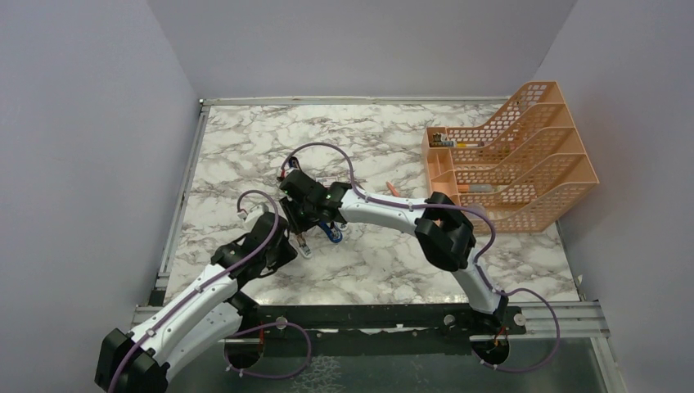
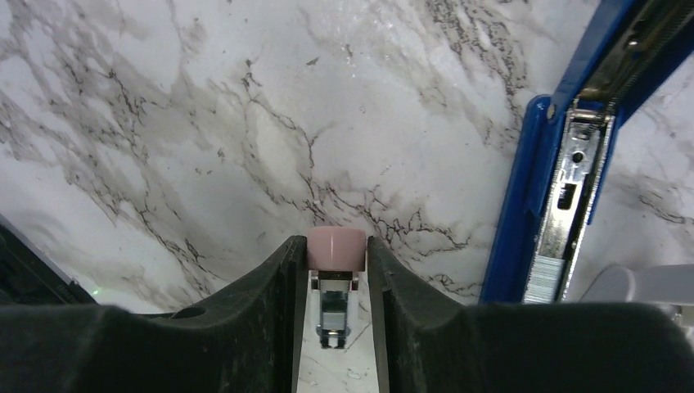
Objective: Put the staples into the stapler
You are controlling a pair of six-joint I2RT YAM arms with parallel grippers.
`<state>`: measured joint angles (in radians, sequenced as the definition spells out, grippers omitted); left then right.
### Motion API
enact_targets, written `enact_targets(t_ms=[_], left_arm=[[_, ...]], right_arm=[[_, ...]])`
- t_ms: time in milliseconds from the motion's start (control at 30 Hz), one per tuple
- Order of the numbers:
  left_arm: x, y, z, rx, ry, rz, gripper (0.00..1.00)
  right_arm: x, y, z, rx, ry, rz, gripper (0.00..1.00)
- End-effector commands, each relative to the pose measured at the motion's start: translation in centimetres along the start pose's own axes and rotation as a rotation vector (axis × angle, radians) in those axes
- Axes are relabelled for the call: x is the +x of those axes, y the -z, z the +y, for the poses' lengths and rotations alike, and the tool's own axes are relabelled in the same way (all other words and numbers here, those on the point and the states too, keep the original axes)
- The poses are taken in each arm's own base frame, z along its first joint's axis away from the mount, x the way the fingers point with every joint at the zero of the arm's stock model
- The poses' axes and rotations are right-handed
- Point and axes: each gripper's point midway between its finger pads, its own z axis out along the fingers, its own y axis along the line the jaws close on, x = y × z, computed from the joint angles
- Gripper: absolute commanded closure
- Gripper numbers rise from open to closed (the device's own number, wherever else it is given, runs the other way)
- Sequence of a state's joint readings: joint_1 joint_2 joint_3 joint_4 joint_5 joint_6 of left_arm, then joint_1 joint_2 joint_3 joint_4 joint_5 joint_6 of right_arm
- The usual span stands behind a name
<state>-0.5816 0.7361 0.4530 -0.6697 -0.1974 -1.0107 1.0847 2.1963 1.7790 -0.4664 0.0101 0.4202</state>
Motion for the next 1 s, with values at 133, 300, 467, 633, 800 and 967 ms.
enact_targets(t_ms=[133, 300, 467, 633, 800, 967], left_arm=[[0.6, -1.7, -3.6, 0.178, 0.075, 0.029, 0.71], [0.8, -2.5, -3.6, 0.186, 0.090, 0.021, 0.76], [-0.1, -2.8, -3.3, 0.162, 0.079, -0.012, 0.89], [-0.7, -3.2, -1.8, 0.091, 0.083, -0.037, 0.90], [-1.0, -3.9, -0.9, 0.066, 0.099, -0.052, 0.89], [-0.7, -4.4, -2.3, 0.161, 0.105, -0.015, 0.81]], right_arm=[[-3.8, 2.7, -1.4, 0.100, -0.068, -0.151, 0.63], [-4.0, 3.0, -1.4, 0.097, -0.061, -0.158, 0.64], [-3.3, 2.4, -1.6, 0.100, -0.054, -0.130, 0.63], [-3.2, 2.3, -1.6, 0.102, -0.049, -0.121, 0.64], [-3.1, 2.1, -1.4, 0.096, -0.045, -0.113, 0.64], [-3.0, 2.1, -1.3, 0.086, -0.045, -0.108, 0.64]])
